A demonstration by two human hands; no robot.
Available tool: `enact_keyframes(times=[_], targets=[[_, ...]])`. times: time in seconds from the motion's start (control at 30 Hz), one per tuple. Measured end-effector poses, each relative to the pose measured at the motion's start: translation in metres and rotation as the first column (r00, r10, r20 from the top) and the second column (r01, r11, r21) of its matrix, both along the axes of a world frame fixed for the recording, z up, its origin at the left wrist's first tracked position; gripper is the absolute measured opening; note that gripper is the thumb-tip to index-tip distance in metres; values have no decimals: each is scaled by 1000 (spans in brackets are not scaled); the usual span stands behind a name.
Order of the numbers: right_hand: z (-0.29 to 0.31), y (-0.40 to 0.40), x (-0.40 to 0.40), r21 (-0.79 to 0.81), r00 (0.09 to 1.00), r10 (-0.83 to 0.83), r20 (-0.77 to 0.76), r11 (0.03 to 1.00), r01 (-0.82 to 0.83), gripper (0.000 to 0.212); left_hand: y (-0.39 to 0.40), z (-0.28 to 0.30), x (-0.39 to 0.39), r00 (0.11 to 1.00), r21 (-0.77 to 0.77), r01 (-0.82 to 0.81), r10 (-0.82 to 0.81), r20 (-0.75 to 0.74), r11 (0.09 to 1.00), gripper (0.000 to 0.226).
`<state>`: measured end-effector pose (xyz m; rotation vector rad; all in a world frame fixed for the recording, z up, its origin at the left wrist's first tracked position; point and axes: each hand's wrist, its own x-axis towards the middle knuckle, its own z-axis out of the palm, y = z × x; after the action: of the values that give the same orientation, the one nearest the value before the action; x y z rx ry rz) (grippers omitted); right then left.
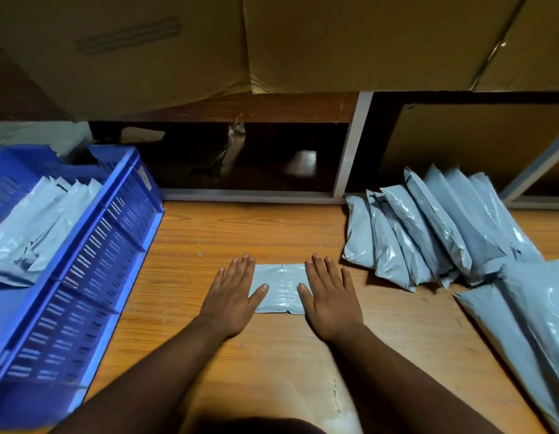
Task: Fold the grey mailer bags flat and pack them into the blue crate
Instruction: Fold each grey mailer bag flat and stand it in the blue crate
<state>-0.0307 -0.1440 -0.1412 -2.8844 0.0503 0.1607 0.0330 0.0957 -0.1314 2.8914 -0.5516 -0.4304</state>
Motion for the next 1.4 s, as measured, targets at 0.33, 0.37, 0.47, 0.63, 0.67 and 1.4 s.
enact_keyframes(times=[0.33, 0.37, 0.47, 0.63, 0.67, 1.4], targets=[[5, 12, -23, 64, 999, 53, -7, 997, -52, 71, 0, 0, -31, 995, -190, 14, 4, 95, 982, 78], [2, 14, -27, 60, 999, 36, 8, 998, -37, 71, 0, -6, -37, 994, -181, 4, 17, 112, 984, 81], [1, 18, -29, 90, 998, -27, 48, 996, 23, 71, -3, -14, -45, 987, -188, -47, 75, 143, 981, 84], [7, 41, -18, 115, 989, 65, 129, 990, -80, 62, -15, -10, -44, 954, -233, 102, -29, 298, 967, 66], [4, 43, -18, 110, 989, 73, 128, 990, -88, 61, -16, -13, -44, 954, -223, 127, -57, 294, 967, 65], [7, 40, -53, 173, 989, -135, 65, 977, 122, 63, -11, 26, 4, 998, -235, -18, 33, 59, 972, 47]])
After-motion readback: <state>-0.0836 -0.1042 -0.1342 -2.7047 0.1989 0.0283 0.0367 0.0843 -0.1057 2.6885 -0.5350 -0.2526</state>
